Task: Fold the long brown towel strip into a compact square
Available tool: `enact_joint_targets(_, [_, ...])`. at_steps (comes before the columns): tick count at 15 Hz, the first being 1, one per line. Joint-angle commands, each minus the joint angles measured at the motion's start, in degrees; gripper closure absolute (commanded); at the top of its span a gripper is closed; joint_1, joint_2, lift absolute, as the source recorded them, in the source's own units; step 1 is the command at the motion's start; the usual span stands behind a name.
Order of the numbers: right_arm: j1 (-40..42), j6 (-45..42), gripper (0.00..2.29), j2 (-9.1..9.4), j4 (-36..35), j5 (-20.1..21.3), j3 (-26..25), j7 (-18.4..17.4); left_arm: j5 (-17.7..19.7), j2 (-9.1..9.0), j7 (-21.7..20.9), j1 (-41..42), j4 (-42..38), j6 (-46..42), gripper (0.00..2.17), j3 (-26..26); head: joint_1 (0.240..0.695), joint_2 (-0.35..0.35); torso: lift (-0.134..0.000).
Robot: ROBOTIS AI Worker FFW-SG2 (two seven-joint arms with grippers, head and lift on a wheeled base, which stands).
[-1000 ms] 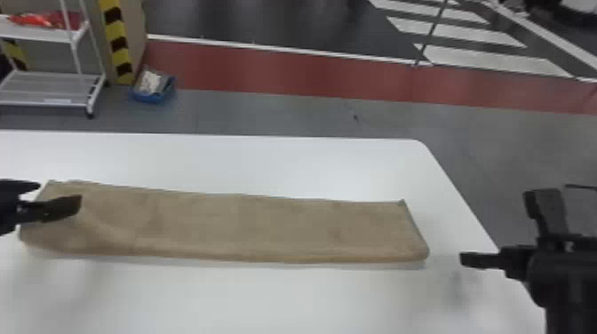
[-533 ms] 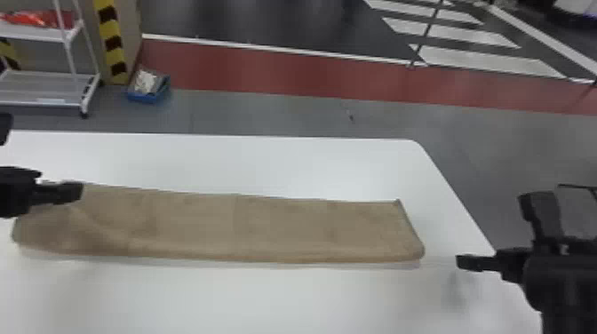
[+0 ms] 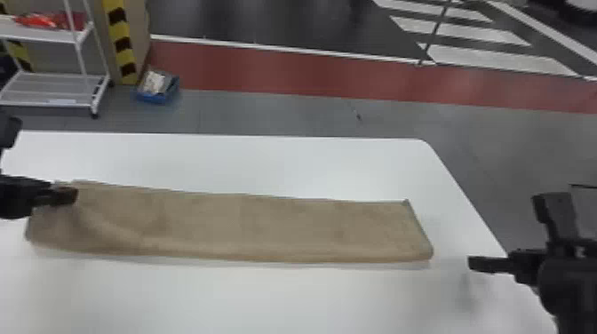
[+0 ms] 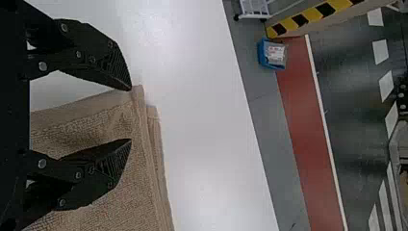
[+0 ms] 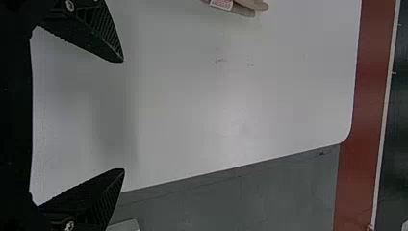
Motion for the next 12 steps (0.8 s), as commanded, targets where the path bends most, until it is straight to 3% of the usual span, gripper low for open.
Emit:
enact_joint_targets(1, [-0.02, 0.00, 0.07, -0.03, 0.00, 0.01, 0.09, 0.00, -0.11, 0.10, -0.03, -0.37, 0.67, 0.02, 0.63, 0.18, 0.695, -0.220, -0.125])
enact_joint_targets(2, [-0.02, 0.00, 0.07, -0.03, 0.00, 0.09, 0.09, 0.00, -0.11, 0.10, -0.21, -0.28, 0.67, -0.16, 0.67, 0.27, 0.695, -0.218, -0.125])
enact_joint_targets(3, [0.07, 0.00, 0.07, -0.03, 0.00, 0.09, 0.00, 0.09, -0.11, 0.18, -0.30, -0.28, 0.75, 0.02, 0.85, 0.27, 0.695, -0.217, -0.125])
enact_joint_targets(5, [0.15, 0.00, 0.07, -0.03, 0.00, 0.09, 0.00, 0.09, -0.11, 0.18, -0.47, -0.10, 1.02, -0.16, 0.92, 0.36, 0.695, -0.216, -0.125])
enact_joint_targets(8, [0.15, 0.00, 0.07, -0.03, 0.00, 0.09, 0.09, 0.09, -0.11, 0.18, -0.74, -0.10, 0.93, -0.16, 1.34, 0.62, 0.695, -0.217, -0.125])
enact_joint_targets(12, [-0.11, 0.00, 0.07, 0.14, 0.44, 0.36, 0.09, 0.00, 1.21, 0.18, -2.06, 1.13, -1.18, -0.34, 1.47, 2.29, 0.695, -0.217, -0.125])
